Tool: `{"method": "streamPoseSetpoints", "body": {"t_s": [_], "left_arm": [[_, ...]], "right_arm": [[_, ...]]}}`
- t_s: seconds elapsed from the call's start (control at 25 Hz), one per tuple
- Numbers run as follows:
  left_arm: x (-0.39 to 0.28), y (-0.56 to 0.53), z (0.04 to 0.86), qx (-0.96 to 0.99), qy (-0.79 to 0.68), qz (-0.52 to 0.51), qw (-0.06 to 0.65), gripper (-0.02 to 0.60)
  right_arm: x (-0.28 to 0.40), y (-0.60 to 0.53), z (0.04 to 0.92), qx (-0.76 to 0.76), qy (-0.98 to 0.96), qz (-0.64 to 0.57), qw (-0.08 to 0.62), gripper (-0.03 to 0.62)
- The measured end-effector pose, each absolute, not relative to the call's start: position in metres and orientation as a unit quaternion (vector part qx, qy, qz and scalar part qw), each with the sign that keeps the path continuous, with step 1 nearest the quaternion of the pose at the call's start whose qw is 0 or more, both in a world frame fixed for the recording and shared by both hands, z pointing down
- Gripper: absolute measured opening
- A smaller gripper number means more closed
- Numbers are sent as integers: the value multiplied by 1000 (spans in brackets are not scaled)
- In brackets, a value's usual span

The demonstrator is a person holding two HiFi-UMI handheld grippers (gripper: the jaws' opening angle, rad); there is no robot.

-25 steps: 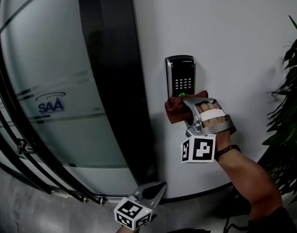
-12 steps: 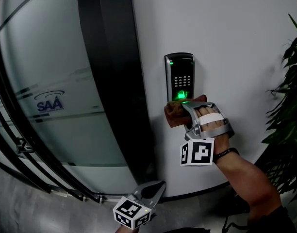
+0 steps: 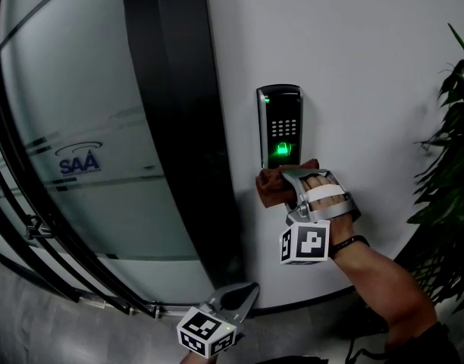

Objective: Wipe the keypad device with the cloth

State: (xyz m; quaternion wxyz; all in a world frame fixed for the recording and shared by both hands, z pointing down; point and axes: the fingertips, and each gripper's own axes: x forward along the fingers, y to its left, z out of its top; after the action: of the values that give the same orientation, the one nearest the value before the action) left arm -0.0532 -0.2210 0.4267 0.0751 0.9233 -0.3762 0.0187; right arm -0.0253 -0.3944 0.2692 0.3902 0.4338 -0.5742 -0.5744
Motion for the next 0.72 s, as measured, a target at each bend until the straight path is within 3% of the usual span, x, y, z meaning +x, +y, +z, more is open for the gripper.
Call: {"method": "streamPoseSetpoints", "body": {"t_s": [0.32, 0.72], "left_arm": [[-55, -217, 428, 922, -380, 20, 75, 17], [-60, -219, 424, 922, -382, 21, 62, 17]], "right_arm": [[-21, -395, 283, 408, -618, -533, 410, 54], [-21, -365, 164, 465, -592, -582, 308, 54]]}}
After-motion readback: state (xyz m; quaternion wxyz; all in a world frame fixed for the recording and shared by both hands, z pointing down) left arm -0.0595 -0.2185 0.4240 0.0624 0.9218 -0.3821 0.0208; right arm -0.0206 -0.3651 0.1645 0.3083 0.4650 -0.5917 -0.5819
